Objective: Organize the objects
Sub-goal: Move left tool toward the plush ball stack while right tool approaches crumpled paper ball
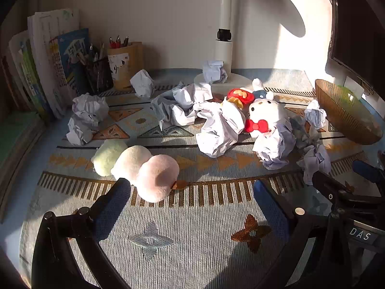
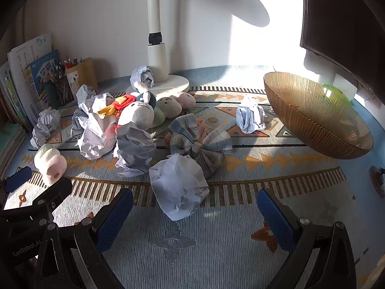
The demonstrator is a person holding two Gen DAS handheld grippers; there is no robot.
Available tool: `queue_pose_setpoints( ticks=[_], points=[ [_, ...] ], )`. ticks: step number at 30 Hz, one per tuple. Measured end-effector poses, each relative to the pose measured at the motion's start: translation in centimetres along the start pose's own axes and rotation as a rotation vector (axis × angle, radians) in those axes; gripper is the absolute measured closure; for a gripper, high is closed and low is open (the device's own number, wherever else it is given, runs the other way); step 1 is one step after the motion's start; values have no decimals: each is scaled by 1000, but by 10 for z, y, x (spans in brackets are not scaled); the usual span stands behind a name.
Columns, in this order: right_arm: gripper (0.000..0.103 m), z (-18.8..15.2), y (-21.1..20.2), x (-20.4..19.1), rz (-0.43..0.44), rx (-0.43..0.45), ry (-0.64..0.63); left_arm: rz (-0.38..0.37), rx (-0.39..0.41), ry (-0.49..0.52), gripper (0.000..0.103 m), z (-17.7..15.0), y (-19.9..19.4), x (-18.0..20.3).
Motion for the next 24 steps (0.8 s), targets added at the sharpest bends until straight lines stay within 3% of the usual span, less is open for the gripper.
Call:
queue_pose_setpoints(
  ticks=[21, 24],
  points=[
    [0, 0, 3, -1, 12, -12, 0, -3, -20, -14, 1, -2, 3, -2],
    [0, -1, 3, -1, 12, -13, 0, 33, -19, -36, 1, -2, 3, -4]
  ],
)
Point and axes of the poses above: each gripper's, at about its wrist camera, not at the fingertips, and y roughly the way its jaws point, x to its right, z to its top, the point moved 8 cm from there along y, roughly the way its jaws point
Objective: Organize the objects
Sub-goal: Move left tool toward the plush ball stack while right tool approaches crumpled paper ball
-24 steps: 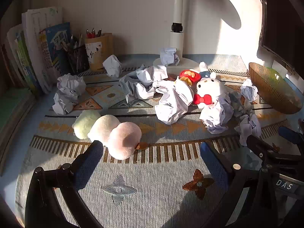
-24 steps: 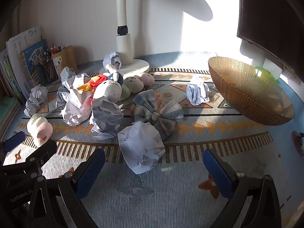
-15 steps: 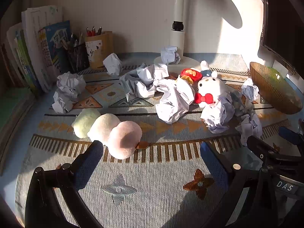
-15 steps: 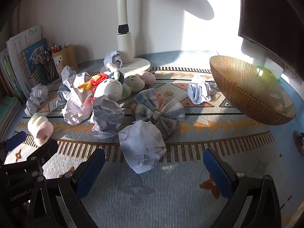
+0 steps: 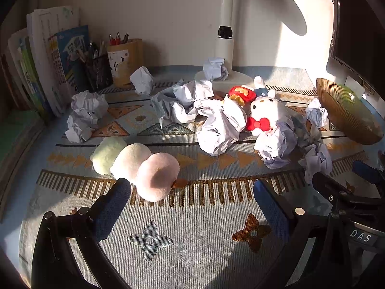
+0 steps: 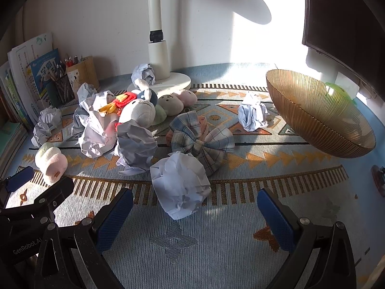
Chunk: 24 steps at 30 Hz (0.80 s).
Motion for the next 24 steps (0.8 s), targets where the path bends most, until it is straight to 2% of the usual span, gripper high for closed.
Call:
queue_pose_setpoints(
  ticks=[24],
  points=[
    [0, 0, 1, -1, 8, -8, -3, 25, -10, -3, 1, -1, 1, -2]
  ],
)
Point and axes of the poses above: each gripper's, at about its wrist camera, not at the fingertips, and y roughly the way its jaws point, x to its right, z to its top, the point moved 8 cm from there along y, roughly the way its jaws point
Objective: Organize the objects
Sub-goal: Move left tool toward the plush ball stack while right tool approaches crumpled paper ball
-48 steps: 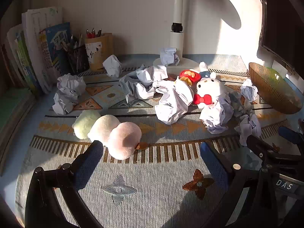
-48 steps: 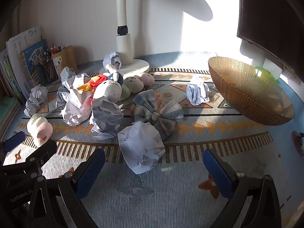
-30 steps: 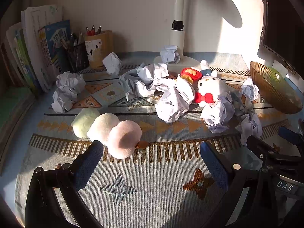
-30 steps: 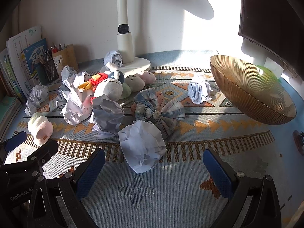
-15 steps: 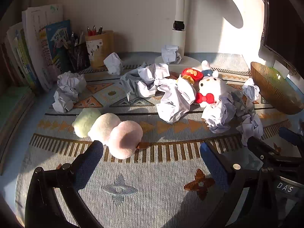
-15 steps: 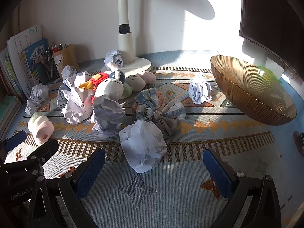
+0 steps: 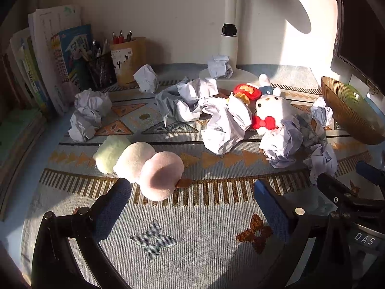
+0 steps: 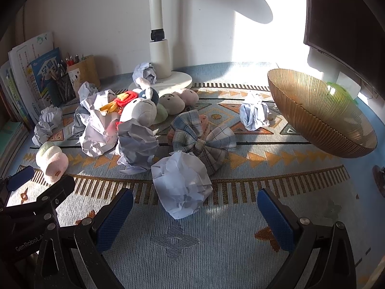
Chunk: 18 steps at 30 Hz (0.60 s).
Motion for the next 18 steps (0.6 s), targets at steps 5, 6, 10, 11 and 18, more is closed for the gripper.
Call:
queue_pose_setpoints(
  ticks=[5, 6, 10, 11, 18],
  points=[
    [0, 0, 0, 0, 2, 0, -2, -12, 9, -10, 1, 1, -1, 1],
    [0, 0, 0, 0, 2, 0, -2, -12, 9, -9, 1, 1, -1, 1],
    [0, 1, -2, 0, 2, 6, 0, -22, 33, -34, 1, 3, -6, -5],
    [0, 2, -2, 1, 5, 8, 1, -43, 43, -55, 1, 4, -9, -8],
    [0, 2, -6, 2, 31, 24, 19, -122, 15, -171, 1, 3, -11, -38]
  ],
)
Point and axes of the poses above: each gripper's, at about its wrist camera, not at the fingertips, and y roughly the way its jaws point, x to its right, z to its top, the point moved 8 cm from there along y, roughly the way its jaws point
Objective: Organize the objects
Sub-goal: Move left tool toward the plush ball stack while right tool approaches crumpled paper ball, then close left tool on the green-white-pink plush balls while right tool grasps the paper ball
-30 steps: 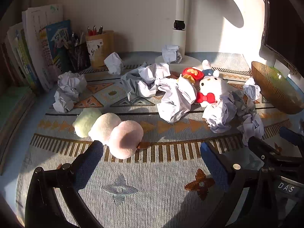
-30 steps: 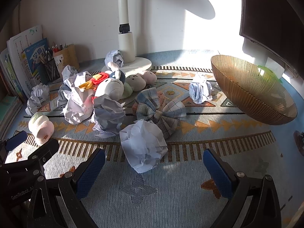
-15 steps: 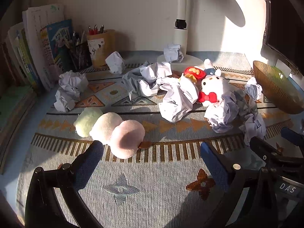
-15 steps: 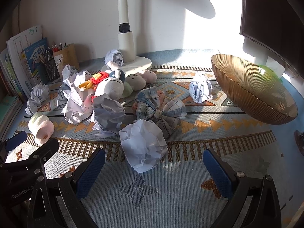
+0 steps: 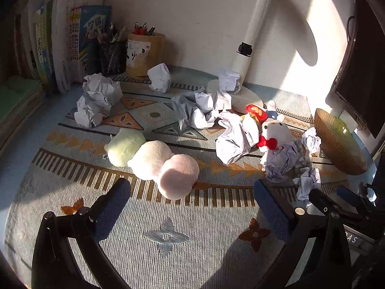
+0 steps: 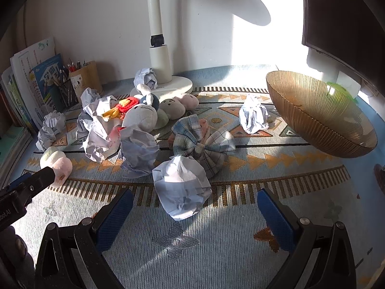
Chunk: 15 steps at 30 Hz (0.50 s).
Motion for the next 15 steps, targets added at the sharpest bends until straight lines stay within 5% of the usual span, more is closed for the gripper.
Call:
queue_pose_setpoints(
  ticks=[15],
  points=[
    [7, -1, 5, 3, -3, -24, 18, 50, -19, -29, 1, 9, 9, -18]
  ],
)
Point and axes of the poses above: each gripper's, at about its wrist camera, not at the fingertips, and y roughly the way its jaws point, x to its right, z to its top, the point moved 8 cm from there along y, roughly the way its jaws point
